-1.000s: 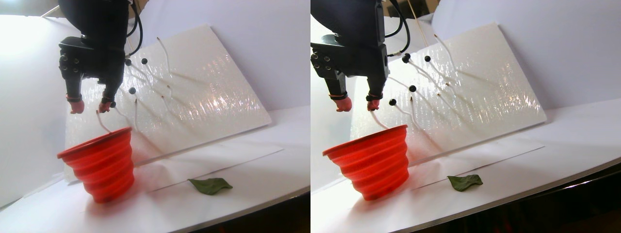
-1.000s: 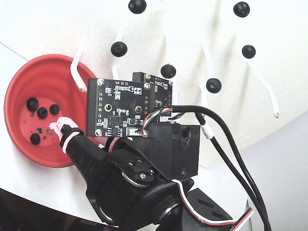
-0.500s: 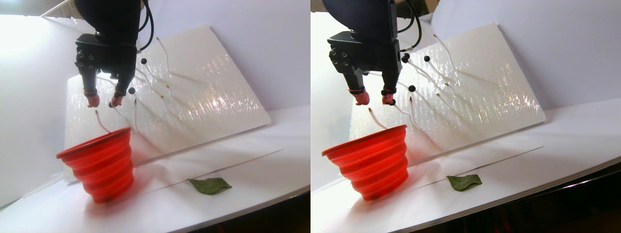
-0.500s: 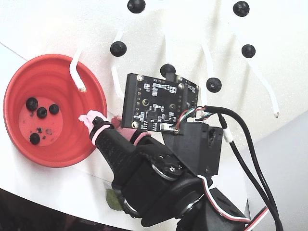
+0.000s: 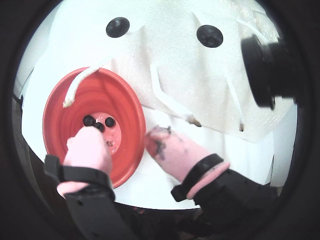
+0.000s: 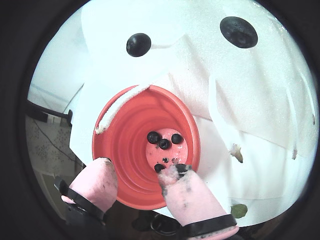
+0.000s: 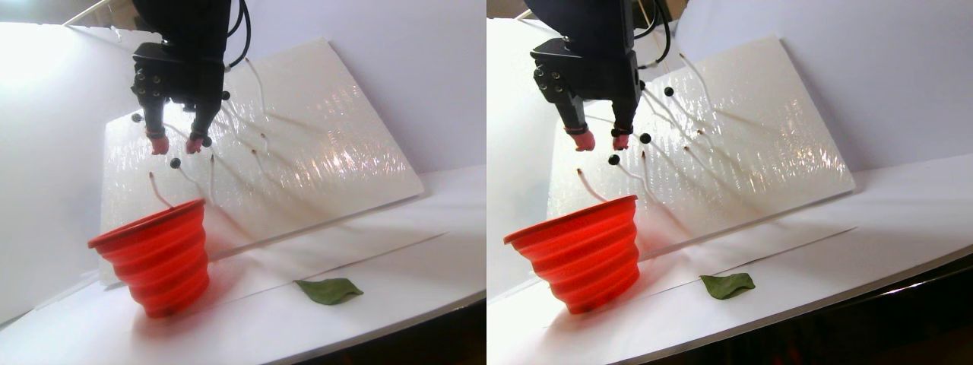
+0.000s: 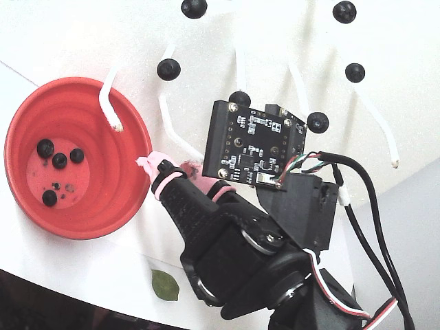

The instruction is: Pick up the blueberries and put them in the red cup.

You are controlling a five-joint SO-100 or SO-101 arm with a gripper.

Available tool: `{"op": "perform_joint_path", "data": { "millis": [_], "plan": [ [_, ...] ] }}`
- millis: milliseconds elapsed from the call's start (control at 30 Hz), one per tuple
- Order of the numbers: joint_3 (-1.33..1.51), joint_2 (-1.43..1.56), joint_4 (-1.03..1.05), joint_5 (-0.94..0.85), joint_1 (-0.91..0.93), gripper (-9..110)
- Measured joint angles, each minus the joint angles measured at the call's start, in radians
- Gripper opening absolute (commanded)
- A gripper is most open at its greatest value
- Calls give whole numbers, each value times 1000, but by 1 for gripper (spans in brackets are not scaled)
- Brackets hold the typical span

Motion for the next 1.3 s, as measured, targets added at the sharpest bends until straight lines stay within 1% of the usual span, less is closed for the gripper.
{"op": "perform_joint_path", "data": {
  "millis": [633,1033,1300],
  "plan": [
    [0,86,-2,-35,67,16],
    [0,100,-74,-54,91,16],
    [0,17,-153,-54,91,16]
  ]
}}
